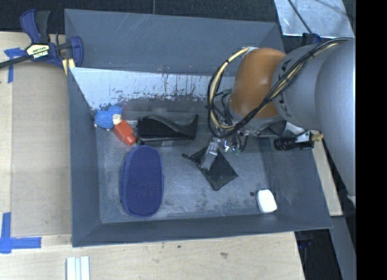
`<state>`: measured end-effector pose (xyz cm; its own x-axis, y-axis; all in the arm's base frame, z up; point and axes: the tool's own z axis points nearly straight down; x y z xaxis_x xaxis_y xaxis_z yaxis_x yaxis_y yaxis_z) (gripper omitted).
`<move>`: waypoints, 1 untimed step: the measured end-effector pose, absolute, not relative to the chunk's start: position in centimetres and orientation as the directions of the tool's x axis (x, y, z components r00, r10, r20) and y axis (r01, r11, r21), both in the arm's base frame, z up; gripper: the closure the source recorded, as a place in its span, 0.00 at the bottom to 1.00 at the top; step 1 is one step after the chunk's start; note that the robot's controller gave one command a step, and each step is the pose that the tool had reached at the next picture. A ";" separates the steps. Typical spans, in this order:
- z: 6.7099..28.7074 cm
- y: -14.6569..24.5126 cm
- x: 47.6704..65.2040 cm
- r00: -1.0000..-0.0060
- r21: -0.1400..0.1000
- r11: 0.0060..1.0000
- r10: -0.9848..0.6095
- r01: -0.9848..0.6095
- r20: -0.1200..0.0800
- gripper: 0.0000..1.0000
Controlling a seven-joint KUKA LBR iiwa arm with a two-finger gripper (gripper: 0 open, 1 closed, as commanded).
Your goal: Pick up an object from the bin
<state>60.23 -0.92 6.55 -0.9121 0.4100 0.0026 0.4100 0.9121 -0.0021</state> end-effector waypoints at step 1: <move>7.1 -0.9 60.5 -0.912 0.001 0.912 0.409 0.409 -0.005 1.00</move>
Offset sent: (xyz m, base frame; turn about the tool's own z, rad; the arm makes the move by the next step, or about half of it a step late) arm 0.0000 0.0000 0.0000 0.0000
